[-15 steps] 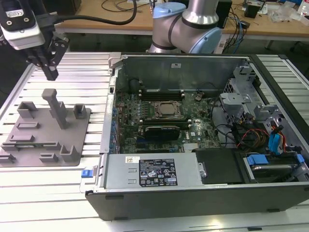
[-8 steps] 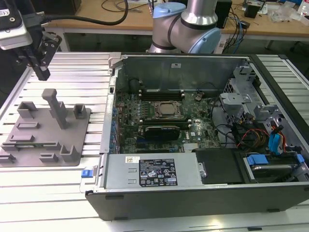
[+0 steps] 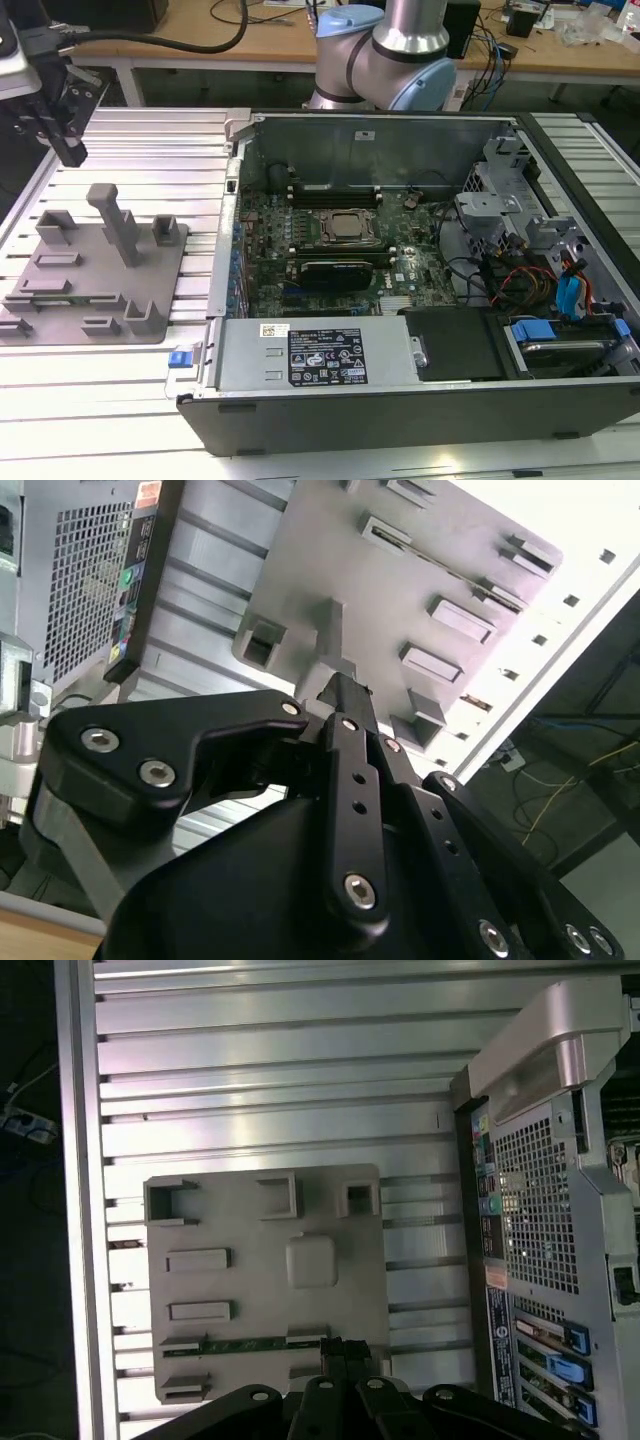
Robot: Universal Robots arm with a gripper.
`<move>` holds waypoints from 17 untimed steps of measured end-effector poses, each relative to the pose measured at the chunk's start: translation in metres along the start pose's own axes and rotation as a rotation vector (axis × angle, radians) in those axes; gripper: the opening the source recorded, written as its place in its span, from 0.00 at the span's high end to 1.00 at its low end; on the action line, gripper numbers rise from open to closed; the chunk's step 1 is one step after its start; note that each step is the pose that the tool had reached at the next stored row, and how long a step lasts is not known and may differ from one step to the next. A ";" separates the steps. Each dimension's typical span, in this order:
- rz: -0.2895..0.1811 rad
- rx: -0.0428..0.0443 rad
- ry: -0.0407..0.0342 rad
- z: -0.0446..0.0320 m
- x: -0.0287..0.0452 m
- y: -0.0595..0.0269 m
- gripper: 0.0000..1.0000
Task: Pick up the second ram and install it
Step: 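Reach for the second ram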
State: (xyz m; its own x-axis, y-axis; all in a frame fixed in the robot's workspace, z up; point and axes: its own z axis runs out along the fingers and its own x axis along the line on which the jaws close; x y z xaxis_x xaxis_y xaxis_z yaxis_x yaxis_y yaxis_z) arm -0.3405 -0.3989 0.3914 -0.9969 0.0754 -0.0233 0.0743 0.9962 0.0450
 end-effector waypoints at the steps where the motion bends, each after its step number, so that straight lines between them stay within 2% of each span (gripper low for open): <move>1: 0.000 0.0000 0.0000 0.0000 0.0045 -0.0003 0.92; 6: 0.000 0.0000 0.0000 0.0008 0.0148 -0.0012 0.92; 10: 0.000 -0.0001 0.0000 0.0068 0.0230 -0.0064 0.92; 17: 0.000 0.0000 0.0000 0.0169 0.0297 -0.0141 0.92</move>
State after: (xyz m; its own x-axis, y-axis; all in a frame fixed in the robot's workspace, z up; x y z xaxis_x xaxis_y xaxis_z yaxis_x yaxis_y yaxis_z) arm -0.3707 -0.4099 0.3732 -0.9969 0.0756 -0.0233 0.0745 0.9962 0.0451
